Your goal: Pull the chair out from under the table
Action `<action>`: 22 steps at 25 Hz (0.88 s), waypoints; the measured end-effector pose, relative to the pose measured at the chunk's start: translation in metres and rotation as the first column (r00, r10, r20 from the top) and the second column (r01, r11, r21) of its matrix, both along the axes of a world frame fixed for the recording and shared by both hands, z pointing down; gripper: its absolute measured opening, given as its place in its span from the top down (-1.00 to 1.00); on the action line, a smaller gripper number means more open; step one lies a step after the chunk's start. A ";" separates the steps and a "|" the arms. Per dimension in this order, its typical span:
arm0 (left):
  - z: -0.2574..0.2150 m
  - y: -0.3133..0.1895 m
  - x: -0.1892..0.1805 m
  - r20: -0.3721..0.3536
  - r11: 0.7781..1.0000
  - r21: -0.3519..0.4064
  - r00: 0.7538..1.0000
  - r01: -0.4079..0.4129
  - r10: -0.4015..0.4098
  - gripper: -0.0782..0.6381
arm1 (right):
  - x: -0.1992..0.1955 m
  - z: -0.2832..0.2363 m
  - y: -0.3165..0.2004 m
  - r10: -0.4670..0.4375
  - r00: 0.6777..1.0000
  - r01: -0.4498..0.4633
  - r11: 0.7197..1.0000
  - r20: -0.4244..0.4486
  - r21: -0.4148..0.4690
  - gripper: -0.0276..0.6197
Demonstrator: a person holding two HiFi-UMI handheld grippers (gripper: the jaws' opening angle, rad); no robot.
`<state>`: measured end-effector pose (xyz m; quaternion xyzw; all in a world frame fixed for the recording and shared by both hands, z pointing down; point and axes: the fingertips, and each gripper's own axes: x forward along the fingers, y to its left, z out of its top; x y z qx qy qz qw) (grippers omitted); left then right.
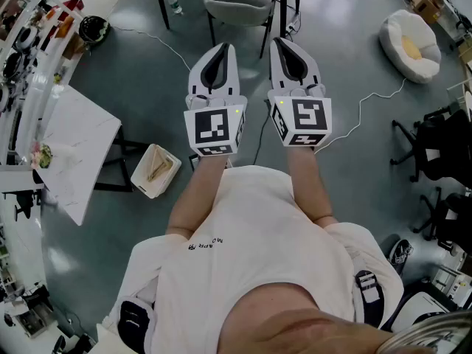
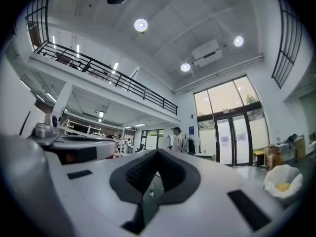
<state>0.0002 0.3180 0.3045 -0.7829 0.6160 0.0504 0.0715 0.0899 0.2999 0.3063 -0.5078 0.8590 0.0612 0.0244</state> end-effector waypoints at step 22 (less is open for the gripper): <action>0.040 -0.060 0.051 0.022 0.993 -0.057 0.995 0.099 -0.098 0.77 | 0.060 0.042 -0.070 -0.069 0.997 0.071 0.995 0.019 -0.068 0.87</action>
